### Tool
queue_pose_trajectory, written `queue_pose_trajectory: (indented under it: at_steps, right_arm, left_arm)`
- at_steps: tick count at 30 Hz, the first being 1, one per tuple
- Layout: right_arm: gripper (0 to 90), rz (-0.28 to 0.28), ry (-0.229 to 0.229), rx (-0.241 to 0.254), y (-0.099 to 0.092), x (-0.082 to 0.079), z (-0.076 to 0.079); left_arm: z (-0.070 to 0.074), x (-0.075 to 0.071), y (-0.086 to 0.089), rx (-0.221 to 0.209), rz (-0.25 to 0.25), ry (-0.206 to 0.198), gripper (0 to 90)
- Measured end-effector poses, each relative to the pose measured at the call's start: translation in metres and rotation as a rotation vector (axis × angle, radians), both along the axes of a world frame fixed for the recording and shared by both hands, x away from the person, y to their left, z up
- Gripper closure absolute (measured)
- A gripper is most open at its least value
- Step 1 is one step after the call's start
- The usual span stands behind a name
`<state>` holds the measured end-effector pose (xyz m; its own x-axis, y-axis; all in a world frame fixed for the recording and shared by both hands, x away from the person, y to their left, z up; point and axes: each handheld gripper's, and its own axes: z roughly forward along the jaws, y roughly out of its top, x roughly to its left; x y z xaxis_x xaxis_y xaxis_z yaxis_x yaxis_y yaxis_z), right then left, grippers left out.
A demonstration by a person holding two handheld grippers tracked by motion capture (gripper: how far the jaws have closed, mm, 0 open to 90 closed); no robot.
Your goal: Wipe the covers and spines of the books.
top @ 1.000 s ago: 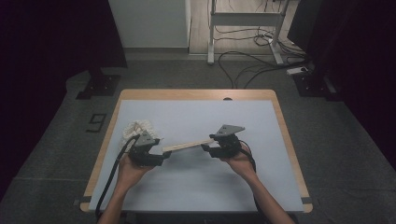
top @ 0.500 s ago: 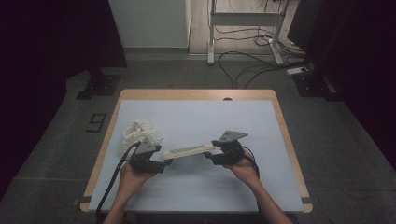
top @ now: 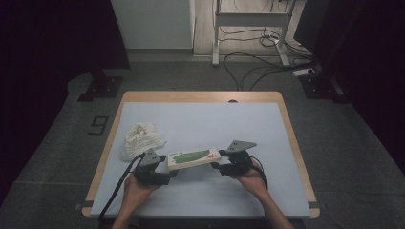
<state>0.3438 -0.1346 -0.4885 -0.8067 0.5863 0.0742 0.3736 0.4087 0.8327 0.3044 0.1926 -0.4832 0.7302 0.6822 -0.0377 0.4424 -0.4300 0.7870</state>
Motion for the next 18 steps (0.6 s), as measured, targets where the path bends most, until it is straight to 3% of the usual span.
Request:
queue_pose_trajectory:
  at_steps: [9,18]
  right_arm:
    - [37.8,0.002,0.002,-0.007,-0.006,-0.011,-0.009]
    - [38.1,0.004,0.005,-0.047,-0.005,-0.021,-0.023]
  left_arm:
    - [-0.01,-0.012,-0.004,0.021,0.012,0.002,22.2]
    - [-0.025,-0.022,-0.007,0.032,0.021,0.017,21.7]
